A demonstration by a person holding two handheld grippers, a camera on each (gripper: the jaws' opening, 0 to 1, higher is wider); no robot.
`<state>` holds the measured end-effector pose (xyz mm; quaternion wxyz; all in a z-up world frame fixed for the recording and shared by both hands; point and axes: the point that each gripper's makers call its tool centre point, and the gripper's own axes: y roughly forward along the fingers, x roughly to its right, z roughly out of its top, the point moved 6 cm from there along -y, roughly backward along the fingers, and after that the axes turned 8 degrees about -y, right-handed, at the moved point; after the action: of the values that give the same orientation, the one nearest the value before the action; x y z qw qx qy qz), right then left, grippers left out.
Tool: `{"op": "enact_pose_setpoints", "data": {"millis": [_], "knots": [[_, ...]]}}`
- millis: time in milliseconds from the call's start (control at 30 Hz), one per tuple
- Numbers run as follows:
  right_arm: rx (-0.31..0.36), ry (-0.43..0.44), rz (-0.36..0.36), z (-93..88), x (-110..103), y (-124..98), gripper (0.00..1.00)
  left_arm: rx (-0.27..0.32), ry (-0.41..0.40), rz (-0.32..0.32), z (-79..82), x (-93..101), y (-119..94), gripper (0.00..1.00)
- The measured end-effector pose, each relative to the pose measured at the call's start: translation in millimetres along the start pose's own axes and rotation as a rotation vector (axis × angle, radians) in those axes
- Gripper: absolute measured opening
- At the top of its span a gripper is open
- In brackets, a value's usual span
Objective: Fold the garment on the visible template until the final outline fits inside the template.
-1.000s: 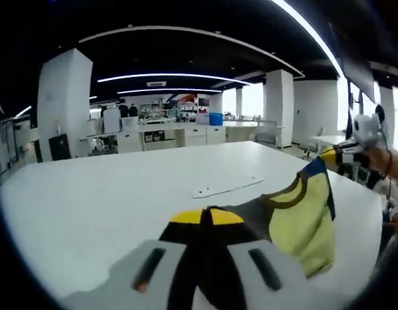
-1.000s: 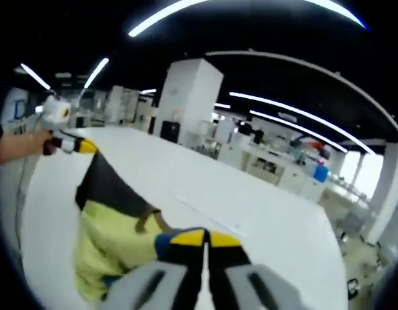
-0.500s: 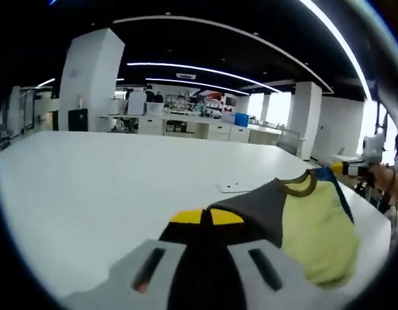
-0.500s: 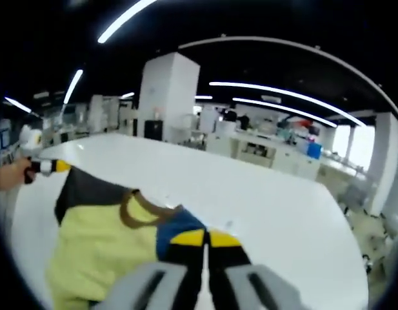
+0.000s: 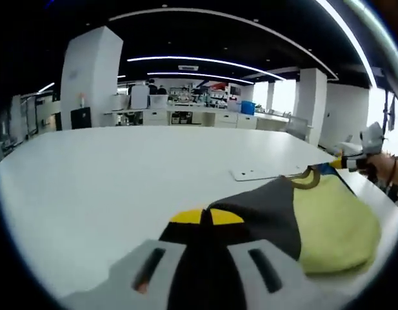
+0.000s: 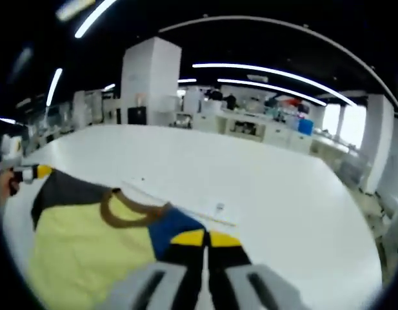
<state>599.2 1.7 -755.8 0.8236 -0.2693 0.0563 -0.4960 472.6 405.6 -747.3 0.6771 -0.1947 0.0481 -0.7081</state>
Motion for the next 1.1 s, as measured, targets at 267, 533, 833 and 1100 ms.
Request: {"op": "enact_pose_setpoints", "data": {"millis": [267, 533, 833, 1100], "knots": [[-0.067, 0.013, 0.005, -19.9, -1.9, 12.7, 0.0, -0.061, 0.039, 0.032, -11.2, -5.9, 16.3, 0.0], [-0.095, 0.04, 0.006, -28.6, -3.0, 14.6, 0.0, -0.108, 0.135, 0.045, -20.4, -3.0, 19.7, 0.0], [-0.08, 0.185, 0.031, -22.4, -12.0, -0.1, 0.28, -0.086, 0.159, 0.041, -10.6, -7.7, 7.0, 0.21], [-0.061, 0.242, 0.106, -24.6, -37.6, -25.3, 0.5, -0.095, 0.21, -0.05, -11.1, 12.5, -21.5, 0.35]]}}
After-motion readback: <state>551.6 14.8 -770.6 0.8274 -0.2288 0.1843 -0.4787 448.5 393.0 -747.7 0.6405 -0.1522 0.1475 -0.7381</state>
